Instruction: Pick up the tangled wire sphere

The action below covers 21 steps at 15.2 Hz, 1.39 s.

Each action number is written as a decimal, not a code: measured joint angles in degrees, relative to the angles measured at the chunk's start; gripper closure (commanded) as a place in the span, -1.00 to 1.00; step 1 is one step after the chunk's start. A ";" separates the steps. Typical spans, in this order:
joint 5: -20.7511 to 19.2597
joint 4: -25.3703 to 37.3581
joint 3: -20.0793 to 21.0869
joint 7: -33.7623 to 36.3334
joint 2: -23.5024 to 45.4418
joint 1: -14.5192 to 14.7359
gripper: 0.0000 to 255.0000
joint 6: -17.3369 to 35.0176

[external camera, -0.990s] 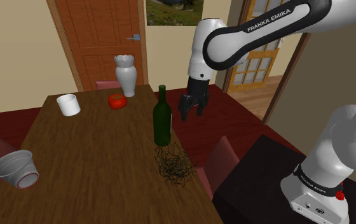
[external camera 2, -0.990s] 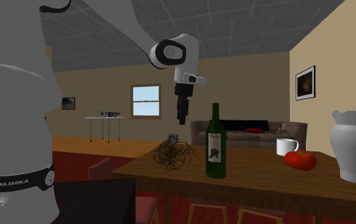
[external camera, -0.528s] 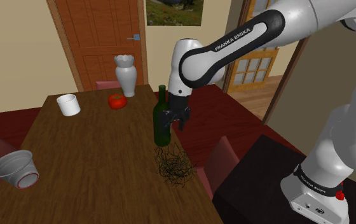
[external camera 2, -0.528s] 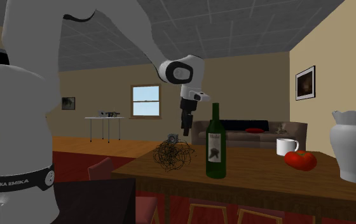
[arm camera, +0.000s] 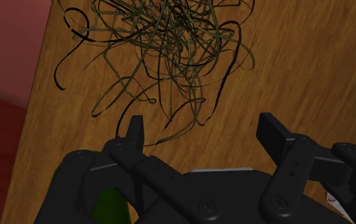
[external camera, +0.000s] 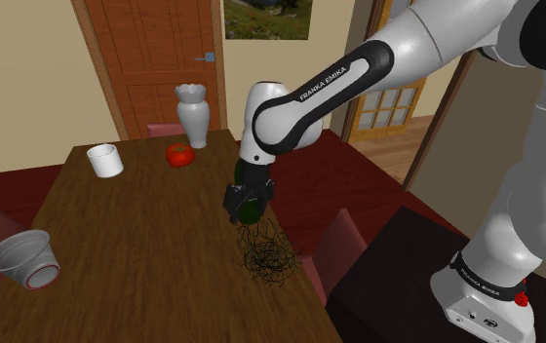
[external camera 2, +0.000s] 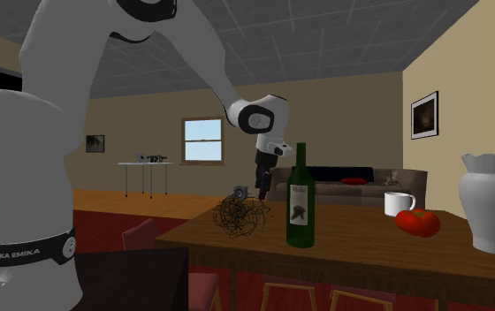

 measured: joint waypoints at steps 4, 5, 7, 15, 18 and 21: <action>0.19 -0.45 0.04 -0.75 2.24 0.18 -1.00 2.60; 0.23 -0.53 0.03 -0.89 2.36 0.14 1.00 2.79; 0.26 -0.55 0.02 -0.98 2.48 0.12 1.00 2.96; 0.28 -0.53 0.02 -1.01 2.49 0.11 1.00 3.04; 0.15 -0.40 0.03 -0.55 1.45 0.09 1.00 1.71; -0.03 0.13 -0.03 -0.04 0.04 -0.06 1.00 -0.20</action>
